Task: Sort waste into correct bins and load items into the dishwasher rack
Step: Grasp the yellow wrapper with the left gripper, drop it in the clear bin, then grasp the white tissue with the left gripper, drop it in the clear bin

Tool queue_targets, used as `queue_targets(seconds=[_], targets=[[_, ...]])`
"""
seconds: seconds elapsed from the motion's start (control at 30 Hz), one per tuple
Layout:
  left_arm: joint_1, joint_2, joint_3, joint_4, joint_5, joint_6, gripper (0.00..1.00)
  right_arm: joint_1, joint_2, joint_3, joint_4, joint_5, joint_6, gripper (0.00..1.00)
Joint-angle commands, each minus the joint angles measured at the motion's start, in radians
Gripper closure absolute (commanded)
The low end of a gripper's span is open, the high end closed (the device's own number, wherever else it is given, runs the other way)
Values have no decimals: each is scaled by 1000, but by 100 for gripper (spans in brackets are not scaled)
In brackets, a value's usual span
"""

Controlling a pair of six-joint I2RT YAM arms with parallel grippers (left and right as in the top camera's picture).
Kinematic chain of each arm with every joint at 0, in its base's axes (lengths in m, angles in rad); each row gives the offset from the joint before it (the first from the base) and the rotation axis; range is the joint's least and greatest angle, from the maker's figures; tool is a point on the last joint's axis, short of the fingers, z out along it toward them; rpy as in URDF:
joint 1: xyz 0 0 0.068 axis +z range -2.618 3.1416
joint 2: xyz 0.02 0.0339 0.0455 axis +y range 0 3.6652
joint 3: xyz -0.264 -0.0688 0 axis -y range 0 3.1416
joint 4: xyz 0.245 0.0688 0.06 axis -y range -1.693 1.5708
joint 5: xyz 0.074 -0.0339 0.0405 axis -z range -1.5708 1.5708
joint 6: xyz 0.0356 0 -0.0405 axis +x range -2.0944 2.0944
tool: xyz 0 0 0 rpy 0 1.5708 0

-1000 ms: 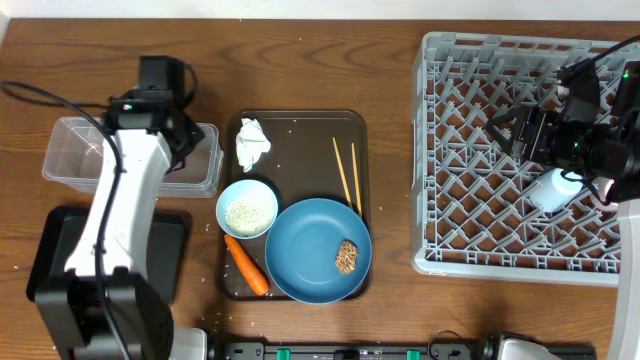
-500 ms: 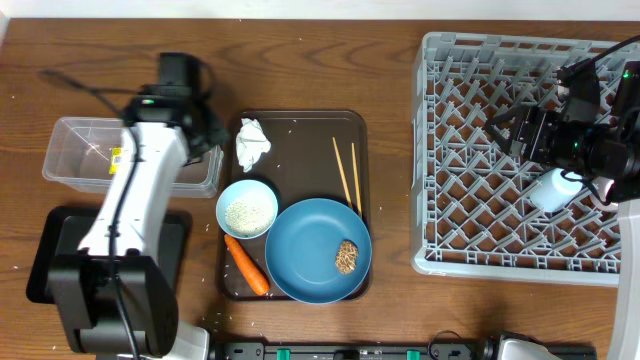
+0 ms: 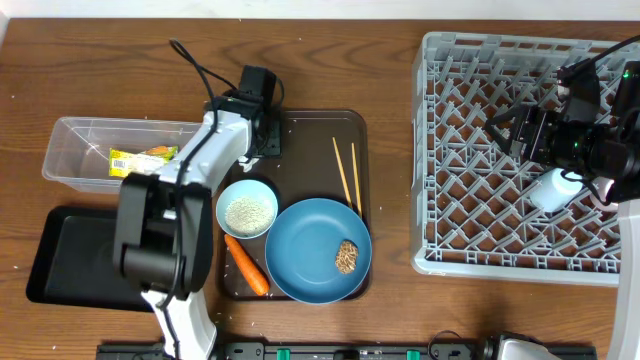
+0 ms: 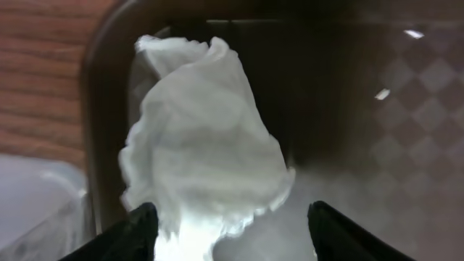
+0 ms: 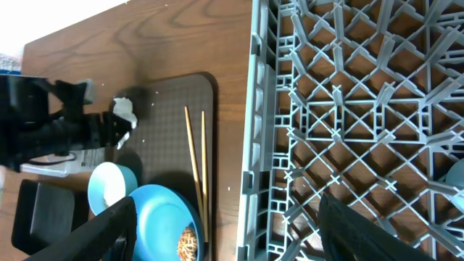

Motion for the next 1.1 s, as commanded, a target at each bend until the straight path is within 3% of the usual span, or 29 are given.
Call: queue_targets(seconds=[0.0, 0.1, 0.13, 0.23, 0.27, 0.5, 0.73, 0.83, 1.03, 1.07], targets=[[5, 34, 5, 15, -6, 47, 32, 10, 2, -7, 2, 0, -10, 27], [5, 53, 5, 22, -10, 46, 34, 10, 2, -7, 2, 0, -10, 27], [5, 53, 5, 24, -10, 46, 43, 10, 2, -7, 2, 0, -10, 27], [5, 46, 9, 21, -9, 46, 85, 10, 2, -7, 3, 0, -10, 27], [5, 39, 13, 10, -8, 46, 94, 10, 2, -7, 3, 0, -10, 27], [3, -135, 59, -128, 48, 35, 94, 10, 2, -7, 4, 0, -10, 27], [48, -380, 59, -277, -4, -60, 94, 10, 2, -7, 11, -1, -10, 27], [114, -398, 59, -311, -107, -170, 94, 10, 2, -7, 22, -1, -10, 27], [275, -323, 33, -312, -110, -333, 94, 10, 2, -7, 21, -1, -7, 27], [292, -308, 33, -308, -109, -345, 90, 10, 2, -7, 21, -1, -3, 27]])
